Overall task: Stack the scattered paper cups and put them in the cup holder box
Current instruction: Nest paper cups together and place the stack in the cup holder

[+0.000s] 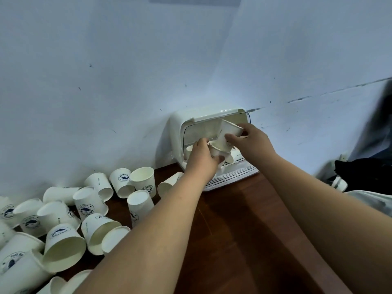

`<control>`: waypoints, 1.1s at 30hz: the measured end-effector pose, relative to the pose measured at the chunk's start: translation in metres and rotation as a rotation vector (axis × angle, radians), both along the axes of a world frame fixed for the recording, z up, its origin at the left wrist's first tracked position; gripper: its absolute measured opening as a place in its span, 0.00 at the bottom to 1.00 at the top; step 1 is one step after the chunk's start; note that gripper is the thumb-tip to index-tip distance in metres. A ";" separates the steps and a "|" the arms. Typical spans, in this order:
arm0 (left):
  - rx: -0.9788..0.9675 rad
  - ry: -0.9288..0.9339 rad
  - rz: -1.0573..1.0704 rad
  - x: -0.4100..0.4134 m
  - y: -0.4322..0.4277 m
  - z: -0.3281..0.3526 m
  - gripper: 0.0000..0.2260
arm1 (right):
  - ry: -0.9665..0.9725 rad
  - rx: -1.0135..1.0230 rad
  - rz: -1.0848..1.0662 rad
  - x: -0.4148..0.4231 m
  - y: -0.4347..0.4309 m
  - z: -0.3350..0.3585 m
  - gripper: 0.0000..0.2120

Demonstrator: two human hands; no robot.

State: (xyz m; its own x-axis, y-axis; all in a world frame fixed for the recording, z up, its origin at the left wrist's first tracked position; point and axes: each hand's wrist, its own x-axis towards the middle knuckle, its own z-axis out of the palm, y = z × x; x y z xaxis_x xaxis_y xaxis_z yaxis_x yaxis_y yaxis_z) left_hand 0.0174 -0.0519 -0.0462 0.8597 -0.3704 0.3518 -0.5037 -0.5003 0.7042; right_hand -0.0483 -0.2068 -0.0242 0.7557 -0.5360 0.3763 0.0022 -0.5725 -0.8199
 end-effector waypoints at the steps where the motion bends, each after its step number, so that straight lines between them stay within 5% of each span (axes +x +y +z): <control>1: -0.050 0.002 -0.002 -0.006 -0.001 0.001 0.32 | 0.008 0.000 0.029 -0.003 0.001 0.001 0.23; 9: -0.275 -0.024 0.021 -0.034 0.000 0.012 0.30 | 0.024 -0.041 0.101 -0.032 0.004 0.014 0.20; 19: -0.442 0.091 -0.053 -0.066 0.006 -0.007 0.30 | 0.145 0.020 0.315 -0.062 0.008 0.021 0.32; 28: -0.488 0.089 -0.052 -0.080 0.021 -0.027 0.34 | 0.161 0.036 0.295 -0.057 0.015 0.029 0.37; 33: -0.412 0.070 -0.056 -0.087 0.030 -0.067 0.30 | 0.292 -0.118 0.057 -0.025 0.005 0.020 0.19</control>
State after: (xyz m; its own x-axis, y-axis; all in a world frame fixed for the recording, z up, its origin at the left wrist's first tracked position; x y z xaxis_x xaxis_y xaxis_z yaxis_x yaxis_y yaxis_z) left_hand -0.0694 -0.0218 -0.1132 0.8695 -0.2574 0.4215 -0.4657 -0.1431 0.8733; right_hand -0.0729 -0.2021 -0.0046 0.8686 -0.4551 0.1960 -0.1885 -0.6693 -0.7187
